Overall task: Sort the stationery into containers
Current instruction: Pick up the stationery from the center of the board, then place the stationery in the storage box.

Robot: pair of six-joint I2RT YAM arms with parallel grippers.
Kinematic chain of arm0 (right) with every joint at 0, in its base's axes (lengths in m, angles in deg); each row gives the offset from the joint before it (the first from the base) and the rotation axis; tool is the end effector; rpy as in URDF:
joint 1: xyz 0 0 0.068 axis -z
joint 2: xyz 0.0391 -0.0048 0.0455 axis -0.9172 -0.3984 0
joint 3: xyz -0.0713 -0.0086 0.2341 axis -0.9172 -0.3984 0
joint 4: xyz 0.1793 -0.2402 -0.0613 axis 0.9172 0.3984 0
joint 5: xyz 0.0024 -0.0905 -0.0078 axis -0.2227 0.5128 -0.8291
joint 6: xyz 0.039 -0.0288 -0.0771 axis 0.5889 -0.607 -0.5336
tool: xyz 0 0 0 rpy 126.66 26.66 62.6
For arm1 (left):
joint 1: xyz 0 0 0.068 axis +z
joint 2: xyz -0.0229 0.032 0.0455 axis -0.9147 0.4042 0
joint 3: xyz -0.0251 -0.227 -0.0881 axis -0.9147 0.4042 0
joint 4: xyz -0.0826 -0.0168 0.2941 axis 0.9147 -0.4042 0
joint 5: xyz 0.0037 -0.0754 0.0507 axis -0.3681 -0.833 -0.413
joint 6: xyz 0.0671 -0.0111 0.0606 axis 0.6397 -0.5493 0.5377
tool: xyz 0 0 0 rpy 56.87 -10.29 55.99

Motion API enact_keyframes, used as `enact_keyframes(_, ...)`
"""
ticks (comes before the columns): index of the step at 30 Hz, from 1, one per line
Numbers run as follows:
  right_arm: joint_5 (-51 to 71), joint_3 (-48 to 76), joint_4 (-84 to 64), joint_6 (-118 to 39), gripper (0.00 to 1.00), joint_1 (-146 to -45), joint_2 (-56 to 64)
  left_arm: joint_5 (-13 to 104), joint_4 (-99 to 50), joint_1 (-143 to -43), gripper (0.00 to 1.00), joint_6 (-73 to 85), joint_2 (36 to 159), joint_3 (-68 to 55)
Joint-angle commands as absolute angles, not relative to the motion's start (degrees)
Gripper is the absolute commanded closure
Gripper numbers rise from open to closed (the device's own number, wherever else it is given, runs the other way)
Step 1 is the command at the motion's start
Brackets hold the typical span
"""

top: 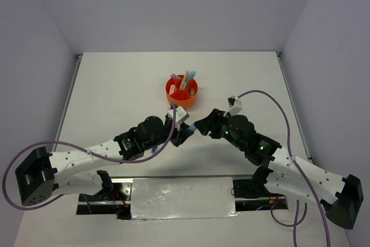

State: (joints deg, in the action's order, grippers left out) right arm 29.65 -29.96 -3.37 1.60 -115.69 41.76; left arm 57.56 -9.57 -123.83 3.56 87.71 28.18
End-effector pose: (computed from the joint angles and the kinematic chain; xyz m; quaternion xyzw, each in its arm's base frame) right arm 0.2043 0.2098 0.2245 0.0554 0.8090 0.3771 0.4475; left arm 0.1980 -0.3028 0.2132 0.2705 0.7229 -0.3493 0.5313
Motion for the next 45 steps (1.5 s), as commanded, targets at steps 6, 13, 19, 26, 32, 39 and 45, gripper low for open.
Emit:
enact_keyframes(6, 24.66, -29.52, -14.04, 3.16, 0.45, -117.85, 37.88, 57.15, -3.92, -124.25, 1.0, 4.89, 84.6, 28.87)
enact_keyframes(13, 21.67, -30.49, -17.29, 3.6, 0.6, -118.55, 34.72, 57.25, -3.74, -124.25, 1.0, 5.24, 83.36, 28.87)
enact_keyframes(19, 22.28, -29.96, -19.92, 0.44, 1.0, -118.55, 32.78, 55.75, -3.74, -124.25, 0.9, 5.15, 83.19, 28.88)
enact_keyframes(26, 20.89, -29.43, -20.71, -10.19, 1.0, -107.08, 33.04, 68.63, -18.19, -124.25, 0.01, -1.16, 83.45, 22.66)
enact_keyframes(32, 21.31, -19.45, -23.09, -24.42, 1.0, -98.78, 24.37, 88.75, -44.98, -124.17, 0.01, -18.38, 82.4, 14.38)
enact_keyframes(39, 22.62, -7.83, -27.84, -31.46, 1.0, -95.88, 9.15, 85.89, -52.69, -124.08, 0.01, -22.44, 77.4, 14.9)
enact_keyframes(45, 23.42, 0.44, -25.91, -33.93, 1.0, -94.65, 0.79, 88.08, -57.34, -123.99, 0.01, -24.02, 73.7, 14.73)
